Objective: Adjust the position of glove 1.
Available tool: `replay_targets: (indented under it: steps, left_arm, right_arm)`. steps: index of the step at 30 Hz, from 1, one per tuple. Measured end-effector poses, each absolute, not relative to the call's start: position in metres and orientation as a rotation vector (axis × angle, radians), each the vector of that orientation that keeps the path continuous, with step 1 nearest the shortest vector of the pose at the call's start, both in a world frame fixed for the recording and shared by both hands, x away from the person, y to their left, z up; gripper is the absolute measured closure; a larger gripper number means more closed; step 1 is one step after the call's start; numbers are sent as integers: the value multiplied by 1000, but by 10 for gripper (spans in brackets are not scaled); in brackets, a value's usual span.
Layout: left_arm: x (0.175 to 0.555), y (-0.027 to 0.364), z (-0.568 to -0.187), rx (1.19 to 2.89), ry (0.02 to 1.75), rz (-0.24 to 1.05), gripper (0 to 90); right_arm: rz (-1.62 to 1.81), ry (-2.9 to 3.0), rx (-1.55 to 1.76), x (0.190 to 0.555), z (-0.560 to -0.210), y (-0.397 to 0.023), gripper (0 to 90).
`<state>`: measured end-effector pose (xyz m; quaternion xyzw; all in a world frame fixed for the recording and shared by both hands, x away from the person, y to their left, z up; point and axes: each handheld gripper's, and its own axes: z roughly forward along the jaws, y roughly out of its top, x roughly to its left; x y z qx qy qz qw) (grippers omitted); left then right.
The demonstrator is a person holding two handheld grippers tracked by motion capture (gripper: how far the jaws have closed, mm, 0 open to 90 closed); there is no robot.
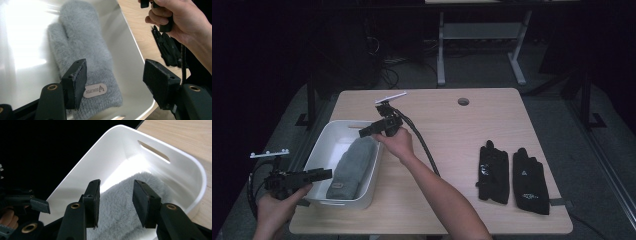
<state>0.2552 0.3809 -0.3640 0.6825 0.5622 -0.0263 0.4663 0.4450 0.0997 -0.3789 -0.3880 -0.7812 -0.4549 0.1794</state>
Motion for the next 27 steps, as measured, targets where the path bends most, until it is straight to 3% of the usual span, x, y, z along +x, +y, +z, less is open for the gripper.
replay_targets:
  steps: [27]
  left_arm:
    - [271,344,-347,1674,1312,-81,289]
  right_arm:
    - [-1387,-2096,-1038,444,-357,56,423]
